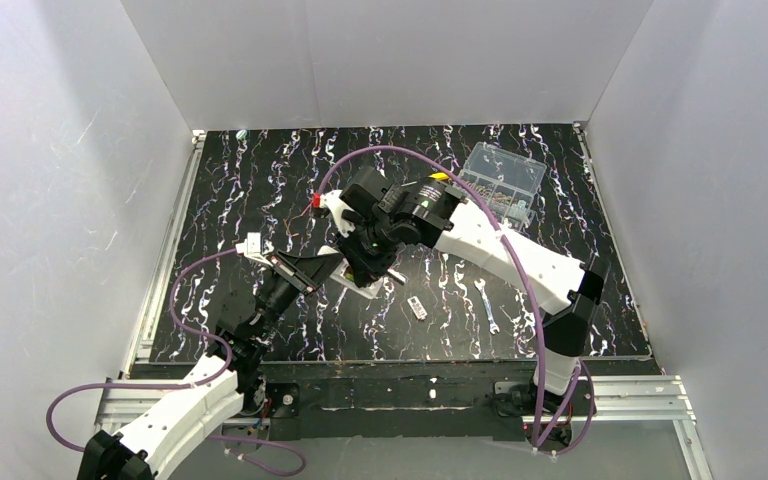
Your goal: Load the batteries into the remote control
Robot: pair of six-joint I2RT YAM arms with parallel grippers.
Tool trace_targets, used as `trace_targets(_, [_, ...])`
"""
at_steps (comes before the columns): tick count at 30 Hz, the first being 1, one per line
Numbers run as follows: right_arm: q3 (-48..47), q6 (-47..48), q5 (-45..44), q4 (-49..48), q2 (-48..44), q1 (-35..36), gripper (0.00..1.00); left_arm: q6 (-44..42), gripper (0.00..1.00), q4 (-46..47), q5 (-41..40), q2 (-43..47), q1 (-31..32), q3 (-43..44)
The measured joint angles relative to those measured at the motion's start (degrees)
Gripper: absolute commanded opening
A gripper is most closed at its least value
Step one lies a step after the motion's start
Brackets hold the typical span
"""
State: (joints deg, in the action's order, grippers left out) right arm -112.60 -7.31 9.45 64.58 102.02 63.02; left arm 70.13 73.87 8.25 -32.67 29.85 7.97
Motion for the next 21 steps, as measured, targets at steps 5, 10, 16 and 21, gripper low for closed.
trace_targets(5, [0.52, -0.02, 0.98, -0.09, -0.31, 0.24, 0.17, -0.02, 0.0, 0.31, -0.39, -0.31, 0.0, 0.0])
trace_targets(10, [1.11, -0.04, 1.11, 0.02, -0.31, 0.42, 0.17, 0.0, 0.0, 0.52, -0.74, -0.28, 0.0, 0.0])
trace_targets(16, [1.84, -0.31, 0.52, -0.07, -0.39, 0.44, 0.16, -0.02, 0.0, 0.68, -1.03, -0.28, 0.0, 0.0])
trace_targets(21, [1.84, -0.92, -0.74, -0.28, -0.7, 0.46, 0.16, 0.0, 0.0, 0.76, -1.53, -0.28, -0.04, -0.02])
